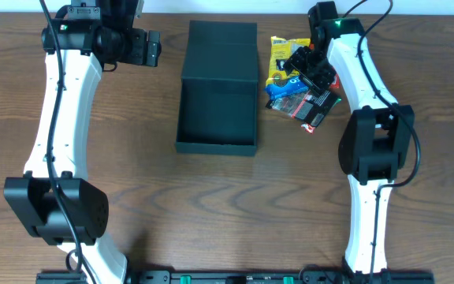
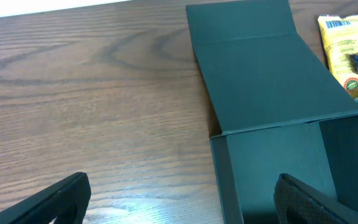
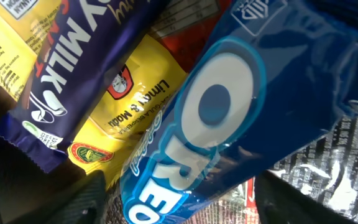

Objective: Pack container
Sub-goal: 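Grasp the blue Oreo pack with the right gripper and lift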

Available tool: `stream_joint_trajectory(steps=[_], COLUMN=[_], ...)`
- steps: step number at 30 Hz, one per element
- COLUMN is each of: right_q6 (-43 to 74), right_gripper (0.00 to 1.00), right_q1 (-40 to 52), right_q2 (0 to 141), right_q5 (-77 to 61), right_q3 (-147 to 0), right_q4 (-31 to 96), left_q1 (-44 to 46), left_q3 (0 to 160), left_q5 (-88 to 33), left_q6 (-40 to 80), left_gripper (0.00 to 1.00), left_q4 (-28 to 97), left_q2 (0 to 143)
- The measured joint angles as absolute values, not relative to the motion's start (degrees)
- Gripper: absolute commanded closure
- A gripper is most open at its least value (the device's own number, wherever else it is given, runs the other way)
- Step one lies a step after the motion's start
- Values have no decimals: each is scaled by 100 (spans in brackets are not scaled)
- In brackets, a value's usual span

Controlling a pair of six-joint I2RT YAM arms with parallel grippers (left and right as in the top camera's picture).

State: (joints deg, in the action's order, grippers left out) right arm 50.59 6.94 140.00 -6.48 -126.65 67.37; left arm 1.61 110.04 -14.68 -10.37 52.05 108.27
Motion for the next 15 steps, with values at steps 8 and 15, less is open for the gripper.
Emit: stream_joint_trajectory(steps=[8, 15], right_q6=[5043, 5048], right_gripper=[38, 53], right_q1=[694, 694], right_q2=[14084, 14101], right_q5=[-683, -716], right_q3=[-12665, -12669], right_q4=[6700, 6672], left_q1=[161, 161], left_q3=[11004, 11004], left_q5=[-1468, -1468], left_q6=[-1046, -1055], left_gripper=[5, 5], left_q4=[5205, 5196], left_q2=[10827, 10827])
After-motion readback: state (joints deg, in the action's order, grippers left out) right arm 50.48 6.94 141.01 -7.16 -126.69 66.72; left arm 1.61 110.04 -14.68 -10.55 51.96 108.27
